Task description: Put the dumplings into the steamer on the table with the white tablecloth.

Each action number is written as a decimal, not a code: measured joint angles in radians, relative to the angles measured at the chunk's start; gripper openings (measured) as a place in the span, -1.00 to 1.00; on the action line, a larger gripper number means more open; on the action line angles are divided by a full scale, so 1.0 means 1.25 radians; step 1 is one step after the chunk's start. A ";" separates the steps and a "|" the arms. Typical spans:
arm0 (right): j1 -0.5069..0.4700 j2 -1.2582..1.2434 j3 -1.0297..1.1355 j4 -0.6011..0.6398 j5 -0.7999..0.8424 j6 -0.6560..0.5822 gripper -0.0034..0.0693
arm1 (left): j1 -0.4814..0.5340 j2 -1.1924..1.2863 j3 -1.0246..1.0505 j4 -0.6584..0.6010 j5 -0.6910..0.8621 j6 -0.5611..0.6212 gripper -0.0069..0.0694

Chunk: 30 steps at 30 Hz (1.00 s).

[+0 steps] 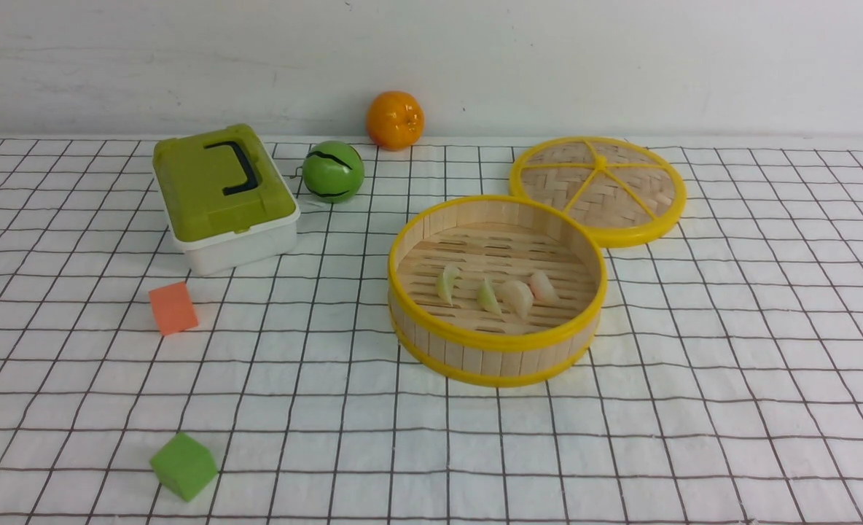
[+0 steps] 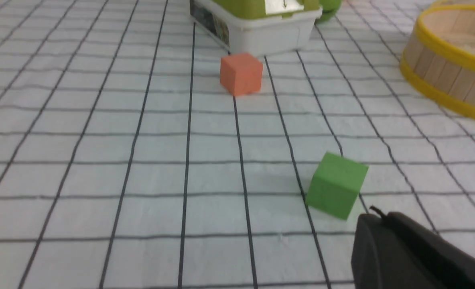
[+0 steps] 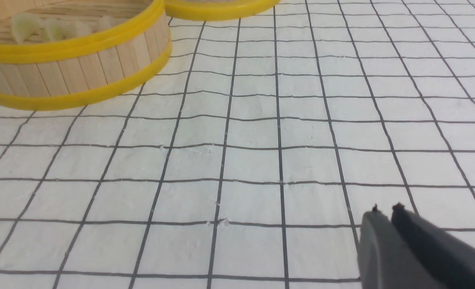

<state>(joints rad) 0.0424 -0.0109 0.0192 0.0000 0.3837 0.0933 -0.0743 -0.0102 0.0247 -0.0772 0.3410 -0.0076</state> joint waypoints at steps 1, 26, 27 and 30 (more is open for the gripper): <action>0.000 0.000 0.000 0.000 0.000 0.000 -0.79 | 0.001 0.000 0.002 0.000 0.016 0.006 -0.85; 0.000 0.000 0.000 0.000 0.000 0.000 -0.69 | 0.002 0.000 0.004 -0.001 0.043 0.012 -0.85; 0.000 0.000 0.000 0.000 0.000 0.000 -0.68 | 0.002 0.000 0.004 -0.002 0.043 0.012 -0.85; 0.000 0.000 0.000 0.000 0.000 0.000 -0.67 | 0.002 0.000 0.004 -0.002 0.043 0.012 -0.85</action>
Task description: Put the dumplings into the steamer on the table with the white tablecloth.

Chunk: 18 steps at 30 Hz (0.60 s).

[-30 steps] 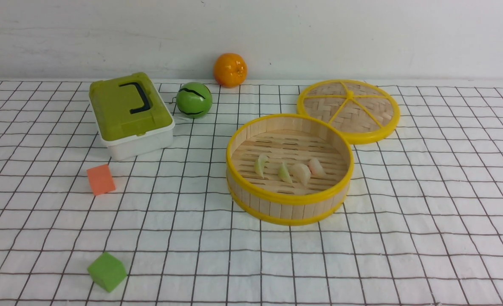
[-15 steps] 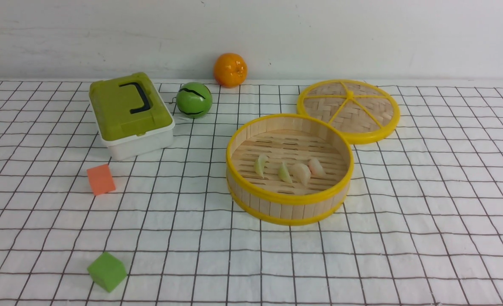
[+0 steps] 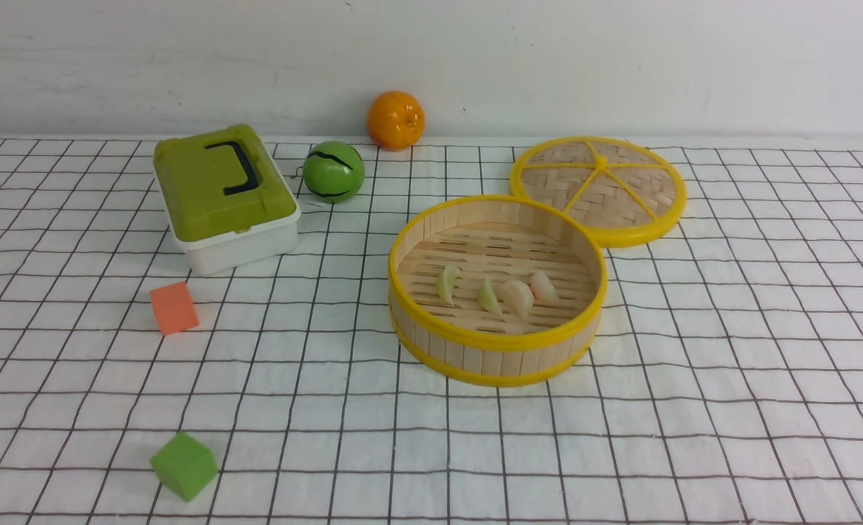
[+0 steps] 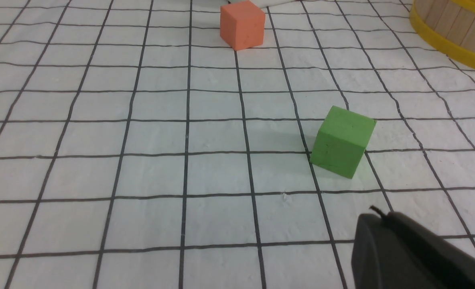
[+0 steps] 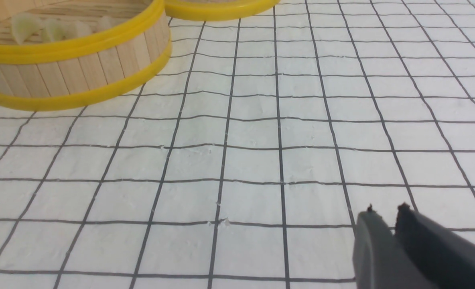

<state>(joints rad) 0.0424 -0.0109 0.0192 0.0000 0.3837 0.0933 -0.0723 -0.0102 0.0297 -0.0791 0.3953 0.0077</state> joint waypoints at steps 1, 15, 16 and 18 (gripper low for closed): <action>0.000 0.000 0.000 0.000 0.000 0.000 -0.67 | 0.000 0.000 0.000 0.000 0.000 0.000 -0.85; 0.000 0.000 0.000 0.000 0.000 0.000 -0.64 | 0.000 0.000 0.000 0.000 0.000 0.000 -0.85; 0.000 0.000 0.000 0.000 0.000 0.000 -0.63 | 0.000 0.000 0.000 0.000 0.000 0.000 -0.85; 0.000 0.000 0.000 0.000 0.000 0.000 -0.63 | 0.000 0.000 0.000 0.000 0.000 0.000 -0.85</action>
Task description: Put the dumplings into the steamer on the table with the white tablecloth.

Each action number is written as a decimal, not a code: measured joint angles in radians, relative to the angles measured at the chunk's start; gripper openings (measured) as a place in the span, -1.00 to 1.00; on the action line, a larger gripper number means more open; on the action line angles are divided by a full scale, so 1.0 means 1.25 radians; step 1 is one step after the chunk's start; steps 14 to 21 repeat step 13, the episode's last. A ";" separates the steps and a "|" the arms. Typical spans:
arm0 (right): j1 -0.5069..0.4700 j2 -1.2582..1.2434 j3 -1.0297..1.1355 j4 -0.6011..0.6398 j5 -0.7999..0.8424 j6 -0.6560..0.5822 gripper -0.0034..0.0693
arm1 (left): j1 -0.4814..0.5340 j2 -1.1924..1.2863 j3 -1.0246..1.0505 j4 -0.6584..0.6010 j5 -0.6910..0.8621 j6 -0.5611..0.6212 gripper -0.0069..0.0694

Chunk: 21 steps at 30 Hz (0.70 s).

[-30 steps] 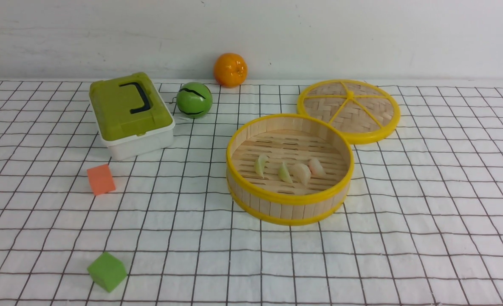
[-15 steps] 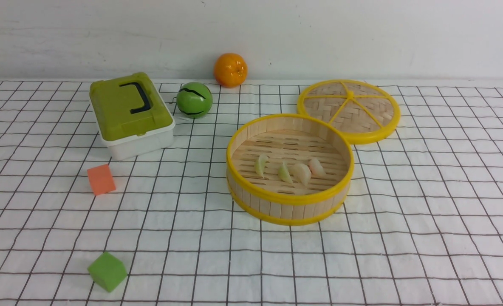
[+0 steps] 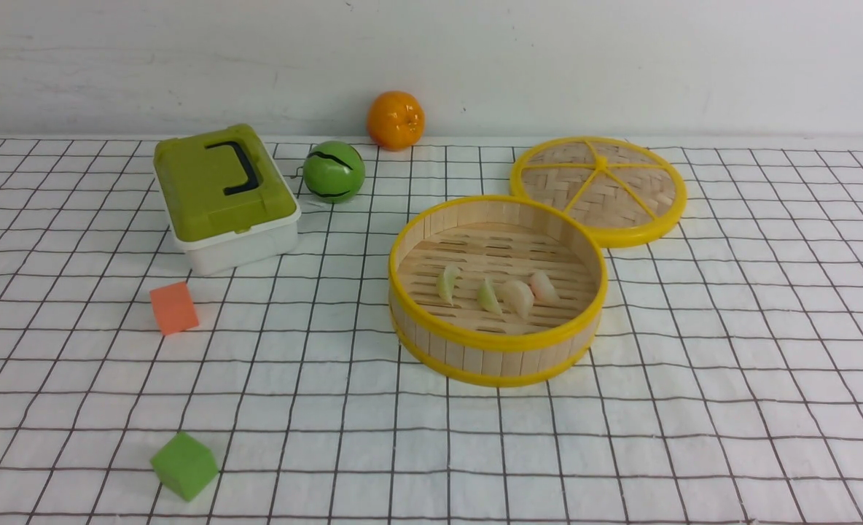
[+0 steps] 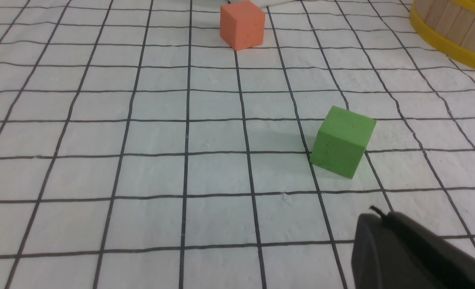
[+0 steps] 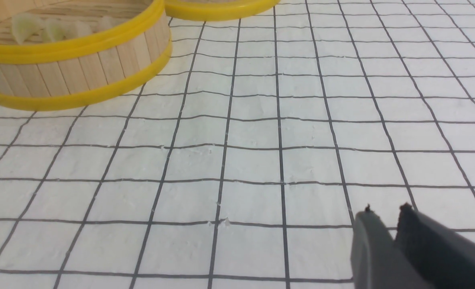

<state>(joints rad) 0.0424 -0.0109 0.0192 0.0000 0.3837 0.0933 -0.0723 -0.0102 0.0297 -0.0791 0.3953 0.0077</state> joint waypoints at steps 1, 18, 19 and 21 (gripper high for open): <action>0.000 0.000 0.000 0.000 0.000 0.000 -0.62 | 0.000 0.000 0.000 0.000 0.000 0.000 -0.85; 0.000 0.000 0.000 0.000 0.000 0.000 -0.58 | 0.000 0.000 0.000 0.000 0.000 0.000 -0.85; 0.000 0.000 0.000 0.000 0.000 0.000 -0.58 | 0.000 0.000 0.000 0.000 0.000 0.000 -0.85; 0.000 0.000 0.000 0.000 0.000 0.000 -0.58 | 0.000 0.000 0.000 0.000 0.000 0.000 -0.85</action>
